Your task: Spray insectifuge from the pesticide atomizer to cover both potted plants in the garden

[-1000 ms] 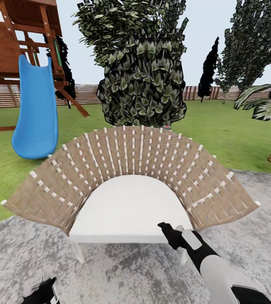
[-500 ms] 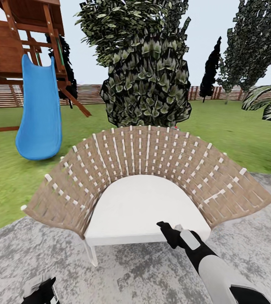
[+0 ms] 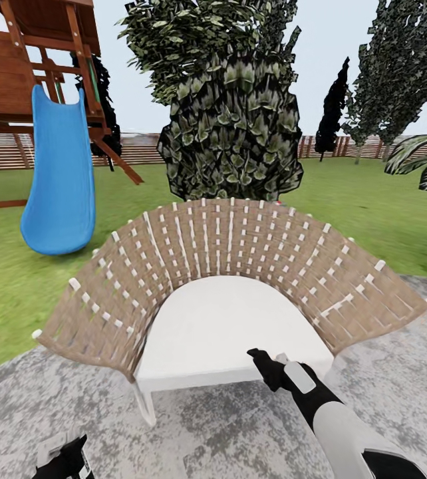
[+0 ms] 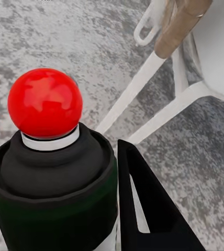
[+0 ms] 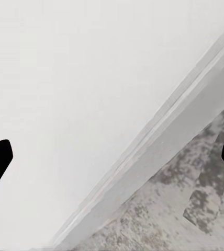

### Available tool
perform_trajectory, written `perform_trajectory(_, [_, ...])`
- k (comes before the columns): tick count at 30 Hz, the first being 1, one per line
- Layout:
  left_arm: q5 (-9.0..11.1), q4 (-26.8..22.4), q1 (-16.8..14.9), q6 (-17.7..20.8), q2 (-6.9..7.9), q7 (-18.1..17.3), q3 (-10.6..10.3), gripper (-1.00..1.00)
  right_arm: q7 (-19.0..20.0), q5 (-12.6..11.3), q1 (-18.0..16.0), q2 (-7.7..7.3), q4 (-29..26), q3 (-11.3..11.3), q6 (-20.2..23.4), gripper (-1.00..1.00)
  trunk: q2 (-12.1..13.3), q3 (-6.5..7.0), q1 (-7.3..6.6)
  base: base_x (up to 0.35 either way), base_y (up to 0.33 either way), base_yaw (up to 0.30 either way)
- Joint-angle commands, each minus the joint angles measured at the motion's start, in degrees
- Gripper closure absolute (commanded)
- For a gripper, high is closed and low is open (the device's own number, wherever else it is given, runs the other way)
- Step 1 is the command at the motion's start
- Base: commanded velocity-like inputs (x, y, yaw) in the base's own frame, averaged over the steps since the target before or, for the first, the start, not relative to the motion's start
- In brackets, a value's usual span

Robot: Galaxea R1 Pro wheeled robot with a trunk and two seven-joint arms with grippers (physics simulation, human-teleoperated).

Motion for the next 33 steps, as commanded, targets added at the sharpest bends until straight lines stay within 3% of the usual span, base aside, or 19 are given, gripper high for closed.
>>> perform_trajectory(1, [0.0,0.0,0.0,0.0,0.00,0.0,0.0,1.00,0.0,0.0,0.0,0.01,0.0,0.0,0.0,-1.00,0.0,0.00,0.00,0.011,0.000,0.000])
perform_trajectory(17, [0.0,0.0,0.0,-0.1,0.00,-0.3,0.0,1.00,0.0,0.0,0.0,0.08,0.0,0.0,0.0,-1.00,0.0,0.00,0.00,0.218,0.192,0.000])
perform_trajectory(33, [-0.4,-0.3,0.0,-0.2,-0.07,0.0,-0.3,1.00,-0.2,0.1,0.1,0.01,-1.1,0.1,0.1,-1.00,0.0,0.00,0.00,0.040,0.048,0.000])
